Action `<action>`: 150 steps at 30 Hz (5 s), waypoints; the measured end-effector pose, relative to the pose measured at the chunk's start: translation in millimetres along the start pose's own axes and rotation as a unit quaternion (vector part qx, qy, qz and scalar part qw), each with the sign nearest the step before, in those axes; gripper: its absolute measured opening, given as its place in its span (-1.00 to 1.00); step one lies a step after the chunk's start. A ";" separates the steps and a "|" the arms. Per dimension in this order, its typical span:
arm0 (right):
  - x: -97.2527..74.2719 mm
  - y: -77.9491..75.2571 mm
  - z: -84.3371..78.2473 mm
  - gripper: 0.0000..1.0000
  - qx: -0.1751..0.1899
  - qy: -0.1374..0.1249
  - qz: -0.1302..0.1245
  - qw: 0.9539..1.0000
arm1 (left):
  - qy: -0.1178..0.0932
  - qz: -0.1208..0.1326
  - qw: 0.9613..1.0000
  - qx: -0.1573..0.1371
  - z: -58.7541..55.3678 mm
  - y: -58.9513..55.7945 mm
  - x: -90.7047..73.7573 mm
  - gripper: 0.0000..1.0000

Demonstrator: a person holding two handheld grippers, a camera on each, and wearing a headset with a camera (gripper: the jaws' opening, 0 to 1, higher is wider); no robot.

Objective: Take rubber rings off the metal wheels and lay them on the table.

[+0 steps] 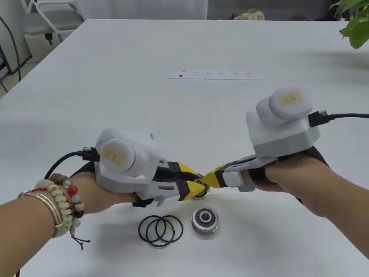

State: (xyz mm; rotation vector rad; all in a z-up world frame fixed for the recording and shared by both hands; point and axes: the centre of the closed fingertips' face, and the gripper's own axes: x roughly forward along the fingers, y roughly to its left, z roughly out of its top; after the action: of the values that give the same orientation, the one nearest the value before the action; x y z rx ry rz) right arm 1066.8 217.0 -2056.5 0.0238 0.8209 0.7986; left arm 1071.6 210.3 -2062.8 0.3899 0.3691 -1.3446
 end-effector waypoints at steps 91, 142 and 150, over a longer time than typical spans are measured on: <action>-12.4 52.3 35.4 -1.00 0.013 -0.055 0.089 0.994 | 0.005 0.088 0.996 -0.021 15.5 -36.5 -187.6 0.98; 30.3 75.2 -22.2 -1.00 -0.066 0.071 0.089 0.991 | 0.016 0.094 0.993 -0.074 -15.5 -53.6 -178.9 0.88; 33.5 73.1 -27.2 -0.96 -0.102 0.083 0.075 0.988 | 0.018 0.096 0.993 -0.066 -15.0 -53.8 -179.5 0.82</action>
State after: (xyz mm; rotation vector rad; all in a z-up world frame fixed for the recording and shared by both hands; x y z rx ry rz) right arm 1016.9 283.4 -2074.2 -0.1670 0.8986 1.0334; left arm 984.8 362.3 -1994.4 0.3314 0.4362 -1.1206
